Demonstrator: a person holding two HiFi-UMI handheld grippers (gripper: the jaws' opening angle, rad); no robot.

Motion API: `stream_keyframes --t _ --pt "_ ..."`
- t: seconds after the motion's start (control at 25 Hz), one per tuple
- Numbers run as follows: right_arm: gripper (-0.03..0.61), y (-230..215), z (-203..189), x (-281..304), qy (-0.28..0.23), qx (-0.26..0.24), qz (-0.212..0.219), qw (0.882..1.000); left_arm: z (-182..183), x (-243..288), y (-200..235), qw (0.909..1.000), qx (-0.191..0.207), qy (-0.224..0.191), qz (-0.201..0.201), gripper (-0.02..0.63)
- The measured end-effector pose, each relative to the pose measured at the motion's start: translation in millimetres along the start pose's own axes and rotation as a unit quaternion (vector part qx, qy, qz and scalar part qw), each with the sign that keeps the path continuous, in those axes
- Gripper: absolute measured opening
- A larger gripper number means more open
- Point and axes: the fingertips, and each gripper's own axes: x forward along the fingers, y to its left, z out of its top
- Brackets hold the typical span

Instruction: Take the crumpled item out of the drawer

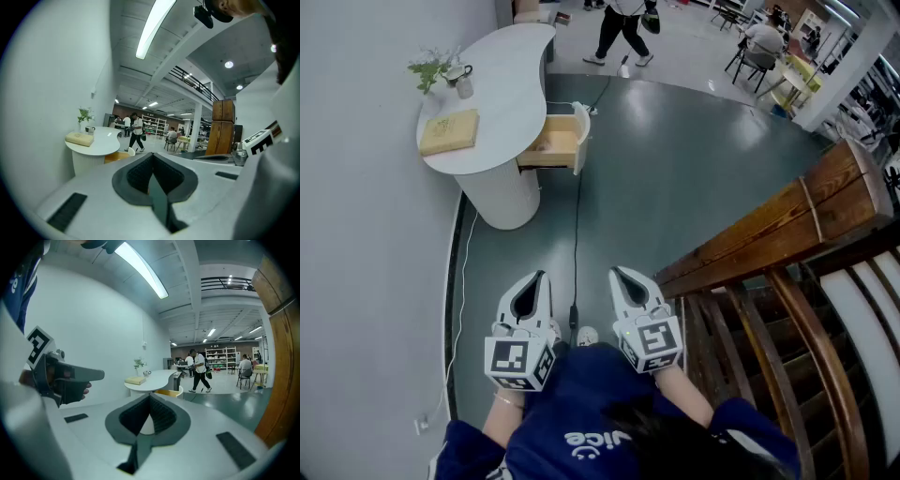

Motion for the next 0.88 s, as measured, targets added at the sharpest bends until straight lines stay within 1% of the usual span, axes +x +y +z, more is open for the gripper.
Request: stream_keyframes --t 0.32,0.52,0.68,0.88 --pt "0.006 -2 0 4 0.002 -0.009 0.009 1.000 0 3 -2 1.0000 0.001 -0.002 0.006 0.003" --pt "0.006 -14 2 5 -0.016 0.017 0.012 1.000 -6 9 -4 0.9998 -0.009 -0.005 0.018 0.003" --pt "0.008 -27 -7 7 -0.003 0.026 0.006 1.000 -14 20 -8 0.9996 -0.024 0.002 0.017 0.003" --pt "0.007 -41 -11 22 0.006 0.039 0.000 0.999 -11 44 -3 0.9999 -0.009 -0.001 0.005 0.003"
